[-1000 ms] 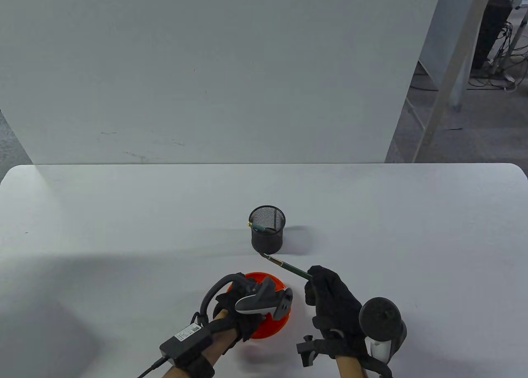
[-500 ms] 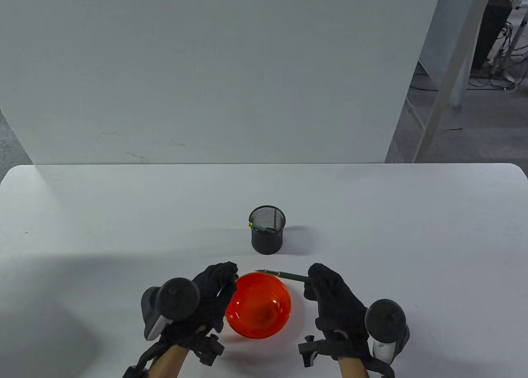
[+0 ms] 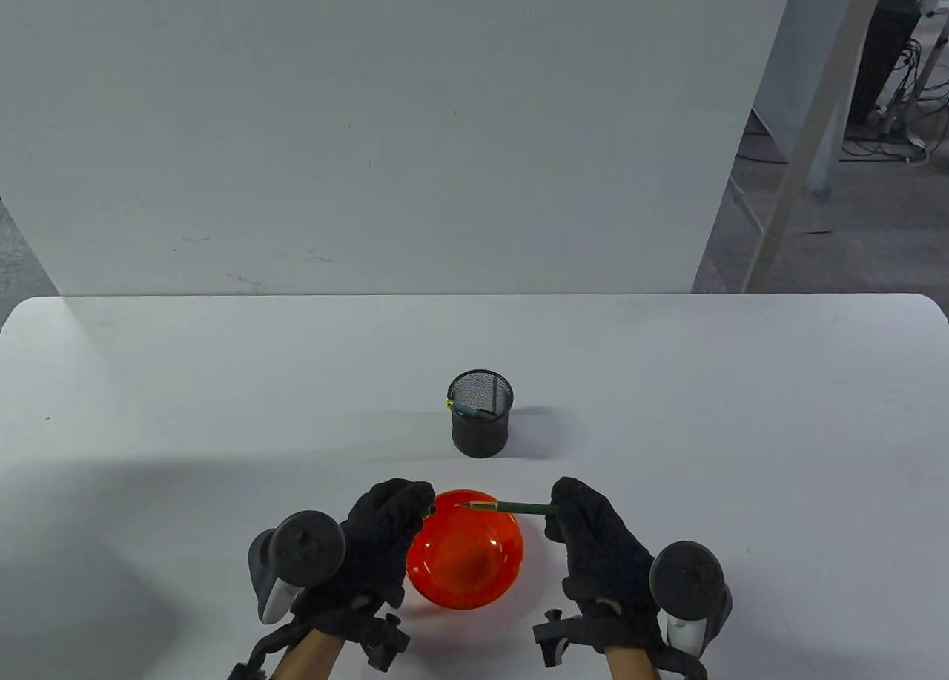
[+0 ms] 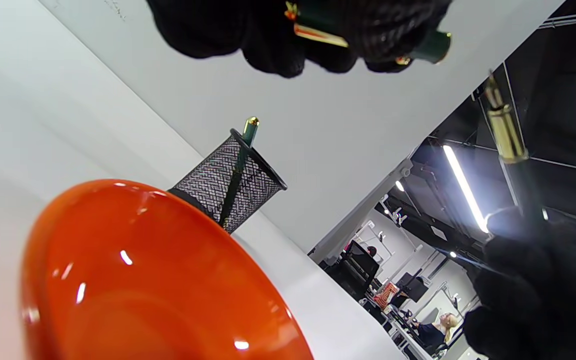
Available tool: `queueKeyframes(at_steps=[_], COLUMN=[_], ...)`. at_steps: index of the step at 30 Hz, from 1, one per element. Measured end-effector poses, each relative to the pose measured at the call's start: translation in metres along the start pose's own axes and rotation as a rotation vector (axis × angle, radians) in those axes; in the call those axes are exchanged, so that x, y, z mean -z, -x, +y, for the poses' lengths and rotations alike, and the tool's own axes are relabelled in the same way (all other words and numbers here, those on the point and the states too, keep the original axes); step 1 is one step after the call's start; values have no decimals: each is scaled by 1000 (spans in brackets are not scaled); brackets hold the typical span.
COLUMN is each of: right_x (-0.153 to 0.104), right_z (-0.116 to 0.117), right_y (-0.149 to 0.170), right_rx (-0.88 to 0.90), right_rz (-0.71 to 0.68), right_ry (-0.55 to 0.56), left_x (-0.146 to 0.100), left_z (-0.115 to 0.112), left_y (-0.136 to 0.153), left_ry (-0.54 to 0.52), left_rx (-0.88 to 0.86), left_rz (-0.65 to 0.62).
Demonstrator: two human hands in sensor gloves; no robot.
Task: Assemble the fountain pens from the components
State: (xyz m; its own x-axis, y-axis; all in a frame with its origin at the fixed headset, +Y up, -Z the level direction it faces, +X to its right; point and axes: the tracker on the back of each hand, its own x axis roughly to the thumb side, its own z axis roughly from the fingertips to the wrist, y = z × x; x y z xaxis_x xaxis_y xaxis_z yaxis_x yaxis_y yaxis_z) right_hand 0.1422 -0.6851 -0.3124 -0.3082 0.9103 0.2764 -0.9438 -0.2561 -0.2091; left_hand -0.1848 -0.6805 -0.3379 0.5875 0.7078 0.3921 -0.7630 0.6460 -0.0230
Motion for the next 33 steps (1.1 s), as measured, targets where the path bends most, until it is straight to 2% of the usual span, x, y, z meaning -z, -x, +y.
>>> queueKeyframes(at_steps=[19, 26, 33], right_x=[-2, -4, -5], right_z=[7, 12, 16], right_y=[-5, -11, -11], right_rx=[-97, -212, -224], right_rz=[-52, -126, -130], right_ry=[-44, -63, -89], left_x=[-1, -4, -5], left_z=[-6, -8, -11], left_y=[-5, -11, -14], left_ry=[46, 28, 22], left_rx=[12, 188, 196], left_rz=[-39, -95, -113])
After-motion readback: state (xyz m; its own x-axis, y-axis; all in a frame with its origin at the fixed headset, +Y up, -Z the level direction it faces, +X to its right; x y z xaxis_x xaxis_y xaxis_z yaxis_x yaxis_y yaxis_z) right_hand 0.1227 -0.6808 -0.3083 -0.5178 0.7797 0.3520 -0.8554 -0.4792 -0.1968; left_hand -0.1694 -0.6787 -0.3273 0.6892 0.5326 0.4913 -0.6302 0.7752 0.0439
